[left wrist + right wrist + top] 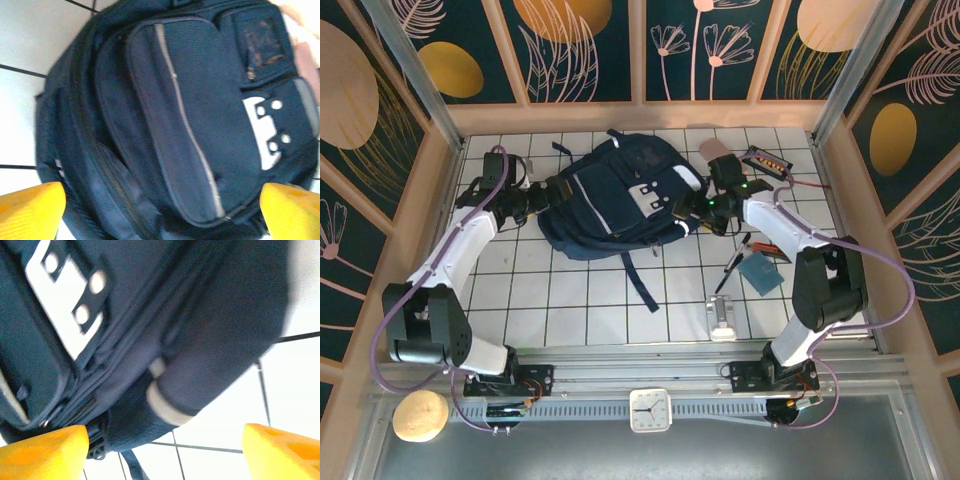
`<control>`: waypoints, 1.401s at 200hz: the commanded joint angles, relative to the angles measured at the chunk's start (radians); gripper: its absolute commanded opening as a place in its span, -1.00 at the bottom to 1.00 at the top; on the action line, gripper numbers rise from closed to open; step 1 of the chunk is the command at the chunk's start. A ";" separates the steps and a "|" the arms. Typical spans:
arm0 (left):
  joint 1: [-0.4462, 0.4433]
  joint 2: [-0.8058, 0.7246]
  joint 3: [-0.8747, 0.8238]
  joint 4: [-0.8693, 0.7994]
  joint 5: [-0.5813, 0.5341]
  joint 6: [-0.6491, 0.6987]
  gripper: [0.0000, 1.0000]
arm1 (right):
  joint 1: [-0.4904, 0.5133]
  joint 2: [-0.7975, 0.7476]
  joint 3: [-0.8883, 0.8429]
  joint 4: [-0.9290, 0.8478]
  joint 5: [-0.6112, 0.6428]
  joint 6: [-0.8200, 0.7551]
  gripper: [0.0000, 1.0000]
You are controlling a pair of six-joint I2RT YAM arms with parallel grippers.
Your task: Pack books, pencil case, and school supplies into a backpack
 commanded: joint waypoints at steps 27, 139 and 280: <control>0.000 0.223 0.083 0.097 -0.042 0.063 0.98 | -0.057 0.004 -0.082 0.139 -0.153 0.134 0.62; -0.077 0.366 -0.104 0.362 0.185 -0.147 0.61 | -0.082 0.503 0.369 0.317 -0.206 0.151 0.48; -0.292 0.069 0.106 -0.093 -0.269 0.155 0.97 | -0.161 0.236 0.339 -0.090 0.039 -0.049 0.64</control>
